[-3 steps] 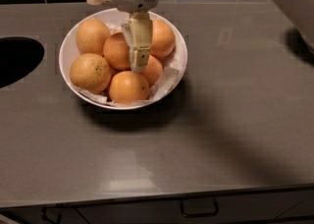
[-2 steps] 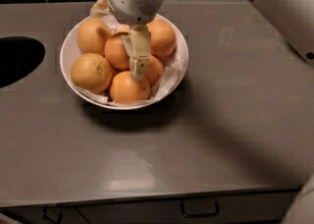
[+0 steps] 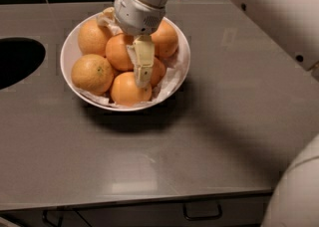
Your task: Pick orange from white bowl
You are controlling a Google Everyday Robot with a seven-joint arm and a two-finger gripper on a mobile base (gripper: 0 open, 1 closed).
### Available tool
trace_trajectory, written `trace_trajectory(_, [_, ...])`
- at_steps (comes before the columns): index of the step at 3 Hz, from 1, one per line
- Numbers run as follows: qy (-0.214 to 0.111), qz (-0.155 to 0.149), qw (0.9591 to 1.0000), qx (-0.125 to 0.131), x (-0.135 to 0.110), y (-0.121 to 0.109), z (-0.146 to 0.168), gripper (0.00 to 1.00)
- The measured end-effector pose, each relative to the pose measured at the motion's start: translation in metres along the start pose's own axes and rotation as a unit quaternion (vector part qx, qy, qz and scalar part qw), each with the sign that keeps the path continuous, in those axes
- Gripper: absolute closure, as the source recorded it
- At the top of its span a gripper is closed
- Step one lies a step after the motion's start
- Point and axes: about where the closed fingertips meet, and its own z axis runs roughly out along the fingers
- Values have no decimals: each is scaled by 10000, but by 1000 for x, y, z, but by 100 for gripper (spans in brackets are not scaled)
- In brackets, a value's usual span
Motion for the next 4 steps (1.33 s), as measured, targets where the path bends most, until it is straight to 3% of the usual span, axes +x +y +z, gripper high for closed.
trace_trajectory(1, [1, 1, 10000, 0, -1, 0, -3, 0])
trace_trajectory(3, [298, 134, 9995, -24, 0, 10, -14, 0])
trace_trajectory(4, [435, 81, 9989, 125, -6, 9, -23, 0])
